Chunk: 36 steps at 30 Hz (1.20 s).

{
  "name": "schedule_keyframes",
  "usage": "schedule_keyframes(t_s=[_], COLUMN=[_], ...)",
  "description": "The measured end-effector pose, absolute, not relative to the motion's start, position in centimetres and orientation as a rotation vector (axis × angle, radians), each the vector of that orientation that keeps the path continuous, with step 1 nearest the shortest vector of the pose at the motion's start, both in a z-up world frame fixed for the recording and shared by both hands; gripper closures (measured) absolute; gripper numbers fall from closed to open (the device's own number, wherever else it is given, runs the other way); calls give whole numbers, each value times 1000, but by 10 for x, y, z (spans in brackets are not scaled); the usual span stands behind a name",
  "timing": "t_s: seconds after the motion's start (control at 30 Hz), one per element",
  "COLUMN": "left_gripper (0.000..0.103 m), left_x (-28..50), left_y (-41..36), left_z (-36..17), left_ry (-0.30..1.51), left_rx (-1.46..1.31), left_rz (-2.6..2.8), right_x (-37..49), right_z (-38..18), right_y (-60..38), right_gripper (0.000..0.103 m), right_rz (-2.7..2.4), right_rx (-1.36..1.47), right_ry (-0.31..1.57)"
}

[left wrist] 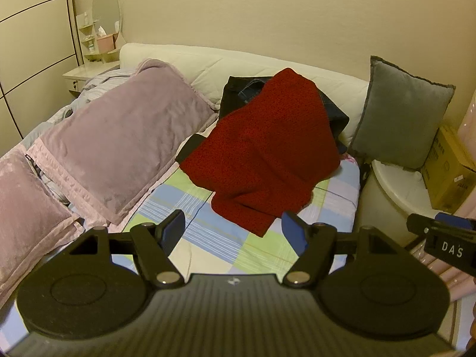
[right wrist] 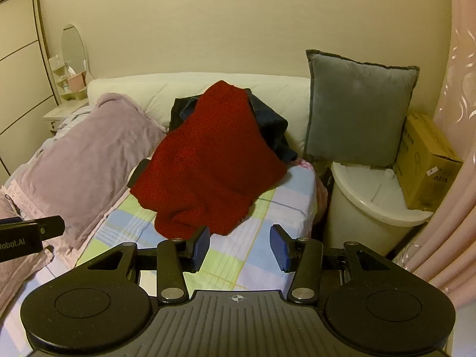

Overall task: Fold clothes
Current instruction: 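Move both grippers toward the crumpled red sweater on the pillows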

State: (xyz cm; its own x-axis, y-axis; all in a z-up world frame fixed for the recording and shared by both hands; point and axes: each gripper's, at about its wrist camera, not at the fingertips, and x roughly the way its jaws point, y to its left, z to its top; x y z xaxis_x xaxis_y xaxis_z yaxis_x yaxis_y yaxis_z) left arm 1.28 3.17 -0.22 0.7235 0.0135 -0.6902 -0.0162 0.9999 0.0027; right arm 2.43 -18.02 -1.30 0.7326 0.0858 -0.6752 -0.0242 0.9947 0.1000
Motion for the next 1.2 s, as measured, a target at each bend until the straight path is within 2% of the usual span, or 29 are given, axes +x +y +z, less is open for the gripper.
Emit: schedule_keyframes(t_s=[0.73,1.0,1.2], left_gripper=[35,35,35], left_x=[44,81,136], left_y=[36,31,17], left_z=[-23,-39,-61], left_ry=[790,799,834], left_rx=[-21,-33,-41], left_rz=[28,14,-15], right_x=[47,87,138], right_z=[-34,-53,-78], right_y=[-214,-228,-242], right_gripper=[55,55,55], right_rz=[147,185,196], right_rx=[178,181,177], right_ry=[719,767,794])
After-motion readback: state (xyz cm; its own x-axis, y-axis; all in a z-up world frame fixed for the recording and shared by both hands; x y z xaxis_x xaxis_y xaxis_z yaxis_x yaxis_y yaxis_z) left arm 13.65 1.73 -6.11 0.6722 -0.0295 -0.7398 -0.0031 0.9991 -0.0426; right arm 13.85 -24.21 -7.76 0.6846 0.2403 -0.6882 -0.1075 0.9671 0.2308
